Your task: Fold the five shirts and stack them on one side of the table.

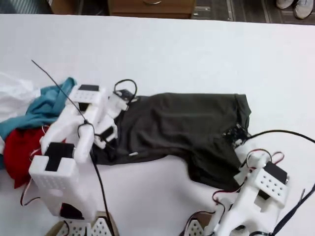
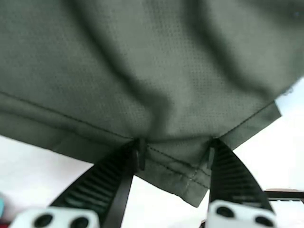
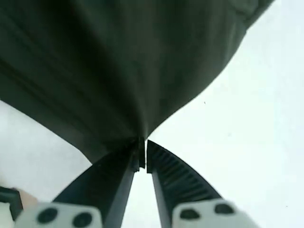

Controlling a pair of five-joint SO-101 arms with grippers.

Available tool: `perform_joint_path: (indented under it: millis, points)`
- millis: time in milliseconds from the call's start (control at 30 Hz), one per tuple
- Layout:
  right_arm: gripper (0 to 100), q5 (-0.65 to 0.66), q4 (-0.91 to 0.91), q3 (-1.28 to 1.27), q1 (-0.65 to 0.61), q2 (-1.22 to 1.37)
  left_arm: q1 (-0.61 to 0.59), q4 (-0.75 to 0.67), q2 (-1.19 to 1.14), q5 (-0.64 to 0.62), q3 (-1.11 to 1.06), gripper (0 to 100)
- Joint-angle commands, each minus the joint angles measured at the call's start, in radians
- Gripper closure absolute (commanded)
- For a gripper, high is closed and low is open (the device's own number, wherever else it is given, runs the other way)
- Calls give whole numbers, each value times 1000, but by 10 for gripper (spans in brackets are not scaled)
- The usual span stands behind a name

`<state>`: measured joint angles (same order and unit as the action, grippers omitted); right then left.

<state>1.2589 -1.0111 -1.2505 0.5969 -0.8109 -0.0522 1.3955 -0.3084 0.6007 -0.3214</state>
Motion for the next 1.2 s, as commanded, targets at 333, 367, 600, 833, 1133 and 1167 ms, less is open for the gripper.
perform_joint_path:
  millis: [333,367,600,833,1133,1167]
  points:
    - [978,-34,-231,89,-36,-229,-12,8,-3,3,38,754]
    - [978,-55,-237,87,-51,-269,-12,8,-3,3,44,754]
    - [978,-121,-249,-97,-251,-504,-11,8,-3,3,48,754]
    - [978,-112,-265,-230,-323,-657,-12,25,-3,3,48,754]
    - [978,92,-377,-224,-346,-702,-11,23,-3,3,50,754]
    - [978,84,-371,-219,-344,-702,-11,21,-3,3,50,754]
